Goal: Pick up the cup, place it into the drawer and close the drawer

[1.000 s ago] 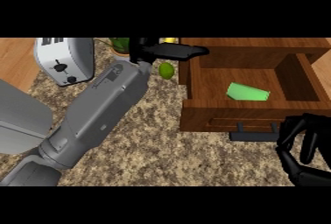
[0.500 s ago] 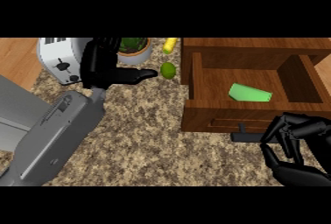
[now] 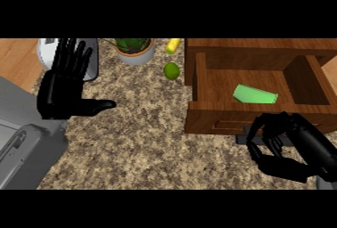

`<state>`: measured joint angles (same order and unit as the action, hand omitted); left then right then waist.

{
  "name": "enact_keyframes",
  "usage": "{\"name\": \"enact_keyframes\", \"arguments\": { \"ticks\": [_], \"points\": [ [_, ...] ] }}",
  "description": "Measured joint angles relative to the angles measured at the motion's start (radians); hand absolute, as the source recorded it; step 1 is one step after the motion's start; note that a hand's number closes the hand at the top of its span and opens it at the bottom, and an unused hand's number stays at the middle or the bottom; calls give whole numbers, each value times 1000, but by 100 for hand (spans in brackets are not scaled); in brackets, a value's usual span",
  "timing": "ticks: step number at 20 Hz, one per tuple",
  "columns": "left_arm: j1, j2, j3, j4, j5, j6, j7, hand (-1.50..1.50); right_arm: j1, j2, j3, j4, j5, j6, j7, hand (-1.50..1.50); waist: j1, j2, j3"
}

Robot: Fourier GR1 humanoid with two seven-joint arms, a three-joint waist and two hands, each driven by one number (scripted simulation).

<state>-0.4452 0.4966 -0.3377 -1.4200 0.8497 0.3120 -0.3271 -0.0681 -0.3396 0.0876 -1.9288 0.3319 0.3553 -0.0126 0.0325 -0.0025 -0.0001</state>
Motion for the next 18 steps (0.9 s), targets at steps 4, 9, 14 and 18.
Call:
{"name": "enact_keyframes", "arguments": {
  "ticks": [4, 9, 14, 18],
  "points": [
    [108, 28, 23, -53, -1, -46, -26, -150, -26, 3, 89, 95, 177, -61, -53, 150, -4, 2, 0],
    [194, 67, 88, -76, 10, -126, -28, -150, -99, 48, 146, 300, 321, -151, -122, -150, -11, 3, 0],
    [267, 83, 156, -68, 7, -219, -41, -150, -185, 77, 149, 502, 404, -198, -161, -150, -17, 4, 0],
    [289, 66, 190, -33, -9, -276, -53, -150, -273, 94, 131, 689, 452, -235, -215, -150, -20, 5, 0]
  ]
}}
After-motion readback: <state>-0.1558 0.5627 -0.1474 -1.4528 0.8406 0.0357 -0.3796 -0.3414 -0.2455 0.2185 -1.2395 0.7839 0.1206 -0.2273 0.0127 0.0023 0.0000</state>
